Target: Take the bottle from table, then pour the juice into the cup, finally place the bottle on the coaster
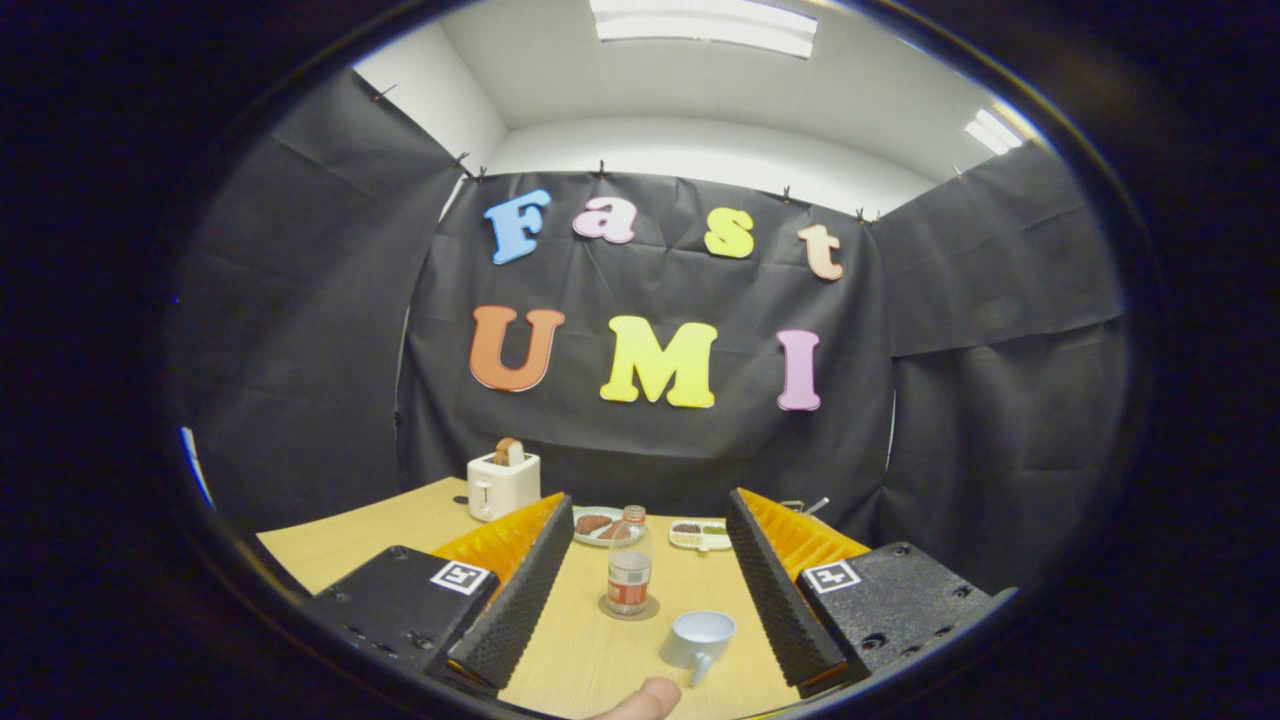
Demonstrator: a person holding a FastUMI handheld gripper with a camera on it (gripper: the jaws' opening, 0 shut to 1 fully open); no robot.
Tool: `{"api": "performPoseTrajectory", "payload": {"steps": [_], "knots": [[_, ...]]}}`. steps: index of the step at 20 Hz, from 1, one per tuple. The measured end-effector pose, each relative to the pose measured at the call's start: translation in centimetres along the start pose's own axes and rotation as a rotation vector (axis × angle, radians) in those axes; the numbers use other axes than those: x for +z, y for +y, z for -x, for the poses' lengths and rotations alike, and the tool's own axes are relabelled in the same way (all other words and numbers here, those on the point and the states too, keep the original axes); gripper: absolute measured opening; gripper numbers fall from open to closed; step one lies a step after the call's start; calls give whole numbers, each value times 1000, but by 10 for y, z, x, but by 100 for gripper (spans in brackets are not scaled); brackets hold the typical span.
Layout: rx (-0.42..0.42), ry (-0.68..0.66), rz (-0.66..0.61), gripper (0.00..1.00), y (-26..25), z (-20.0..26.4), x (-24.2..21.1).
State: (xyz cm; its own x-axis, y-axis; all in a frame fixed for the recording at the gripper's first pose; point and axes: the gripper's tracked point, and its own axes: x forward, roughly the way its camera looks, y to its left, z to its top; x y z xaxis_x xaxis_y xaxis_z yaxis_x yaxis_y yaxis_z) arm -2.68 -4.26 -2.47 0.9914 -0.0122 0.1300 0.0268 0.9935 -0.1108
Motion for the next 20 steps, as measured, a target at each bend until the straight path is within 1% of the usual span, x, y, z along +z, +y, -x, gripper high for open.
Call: {"api": "performPoseTrajectory", "payload": {"steps": [1,3,5,7,10,15,20], "knots": [[14,-10,-13,99,4,11,7],[-1,-7,-23,99,-3,30,12],[17,4,-47,100,1,43,17],[10,27,-43,100,-3,51,20],[-7,81,-33,100,-9,57,18],[-28,117,-82,100,-24,62,22],[-19,151,-120,100,-32,67,25]]}}
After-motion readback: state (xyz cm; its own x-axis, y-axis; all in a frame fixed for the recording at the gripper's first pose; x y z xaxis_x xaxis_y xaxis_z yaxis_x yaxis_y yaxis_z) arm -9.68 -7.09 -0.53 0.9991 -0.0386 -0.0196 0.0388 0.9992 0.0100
